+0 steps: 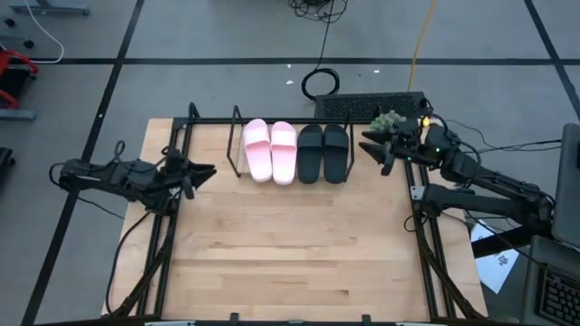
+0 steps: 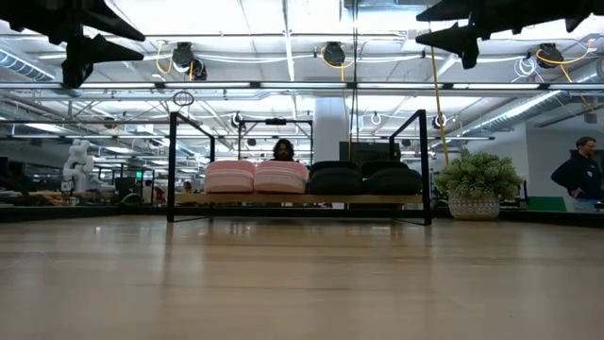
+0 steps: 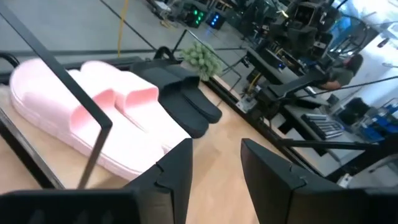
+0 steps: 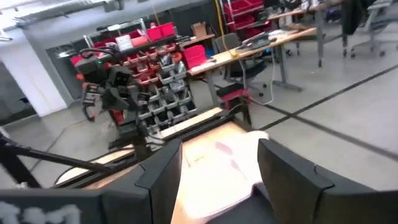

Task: Pick and place slides into the shelf
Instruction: Return to Home Position

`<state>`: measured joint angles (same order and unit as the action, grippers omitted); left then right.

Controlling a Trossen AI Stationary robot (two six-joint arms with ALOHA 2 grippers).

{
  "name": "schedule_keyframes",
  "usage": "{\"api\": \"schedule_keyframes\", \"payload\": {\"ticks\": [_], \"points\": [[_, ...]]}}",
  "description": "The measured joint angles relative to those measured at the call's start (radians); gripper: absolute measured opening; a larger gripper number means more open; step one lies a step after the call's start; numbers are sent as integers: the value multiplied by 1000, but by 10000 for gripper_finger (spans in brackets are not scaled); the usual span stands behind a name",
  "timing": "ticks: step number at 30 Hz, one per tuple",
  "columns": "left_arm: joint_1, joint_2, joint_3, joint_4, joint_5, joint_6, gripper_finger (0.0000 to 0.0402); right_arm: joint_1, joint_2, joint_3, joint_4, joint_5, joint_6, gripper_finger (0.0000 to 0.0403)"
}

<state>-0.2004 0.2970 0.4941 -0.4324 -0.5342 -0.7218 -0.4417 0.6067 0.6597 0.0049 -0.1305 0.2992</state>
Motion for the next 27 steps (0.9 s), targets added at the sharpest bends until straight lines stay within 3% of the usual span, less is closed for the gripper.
{"api": "schedule_keyframes", "payload": {"ticks": [5, 12, 16, 21, 27], "points": [[-15, 18, -10, 15, -2, -38, 136, 129, -45, -73, 59, 48, 69, 201], [-32, 71, -10, 37, -25, -45, 136, 395, -90, -117, 70, 356, 70, 201], [-28, 85, -10, 39, -91, 18, 136, 455, -124, -118, -6, 501, 80, 201], [-7, 72, -39, 78, -58, 37, 136, 456, -144, -120, -51, 494, 82, 201], [37, 73, -197, 333, -4, 89, 136, 428, -167, -214, 52, 490, 81, 201]]}}
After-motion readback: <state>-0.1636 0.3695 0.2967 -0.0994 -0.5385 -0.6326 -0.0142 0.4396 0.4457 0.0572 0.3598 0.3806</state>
